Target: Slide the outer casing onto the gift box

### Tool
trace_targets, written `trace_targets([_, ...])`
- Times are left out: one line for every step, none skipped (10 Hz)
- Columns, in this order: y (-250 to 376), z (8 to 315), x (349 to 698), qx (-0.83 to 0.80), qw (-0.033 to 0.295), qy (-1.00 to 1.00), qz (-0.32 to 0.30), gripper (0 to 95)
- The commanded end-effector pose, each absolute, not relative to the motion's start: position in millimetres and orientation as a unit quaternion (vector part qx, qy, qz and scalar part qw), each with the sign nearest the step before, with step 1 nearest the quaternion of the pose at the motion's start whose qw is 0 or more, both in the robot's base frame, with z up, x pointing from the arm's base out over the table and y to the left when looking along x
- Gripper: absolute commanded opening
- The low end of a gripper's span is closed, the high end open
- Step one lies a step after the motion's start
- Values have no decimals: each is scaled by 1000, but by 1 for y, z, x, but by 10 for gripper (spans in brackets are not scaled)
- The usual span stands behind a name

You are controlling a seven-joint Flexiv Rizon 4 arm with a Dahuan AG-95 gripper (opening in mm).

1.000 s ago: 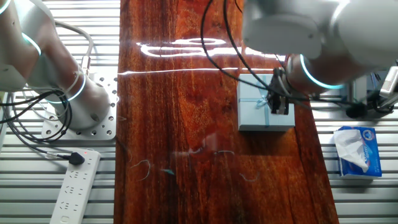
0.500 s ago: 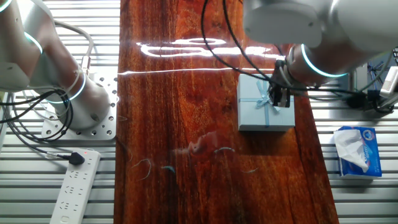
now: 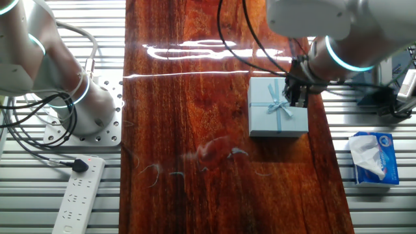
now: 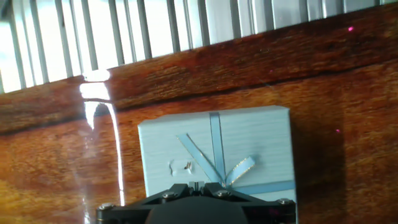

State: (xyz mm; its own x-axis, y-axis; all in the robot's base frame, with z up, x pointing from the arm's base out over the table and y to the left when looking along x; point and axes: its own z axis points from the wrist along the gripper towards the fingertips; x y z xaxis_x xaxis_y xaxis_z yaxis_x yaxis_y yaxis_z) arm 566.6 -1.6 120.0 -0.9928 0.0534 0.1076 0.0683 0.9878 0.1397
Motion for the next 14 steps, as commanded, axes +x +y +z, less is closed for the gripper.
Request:
trace_targets([-4,121,565,-6,52,-997,-53,0])
trace_targets([-4,121,565,7,59,-997,-54,0])
trace_targets([-4,121,565,19,67,-996,-56,0])
trace_targets([-4,121,565,36,77,-994,-62,0])
trace_targets([-4,121,565,39,80,-994,-64,0])
trace_targets([-4,121,565,37,81,-994,-64,0])
trace_targets([-4,121,565,30,82,-994,-64,0])
trace_targets([-4,121,565,23,82,-994,-63,0])
trace_targets([-2,121,565,19,82,-995,-62,0])
trace_targets([7,119,563,15,82,-995,-61,0])
trace_targets([13,118,562,12,82,-995,-61,0])
trace_targets([19,116,561,8,82,-995,-60,0])
trace_targets([21,115,561,6,81,-995,-60,0])
trace_targets([26,114,560,2,79,-995,-60,0])
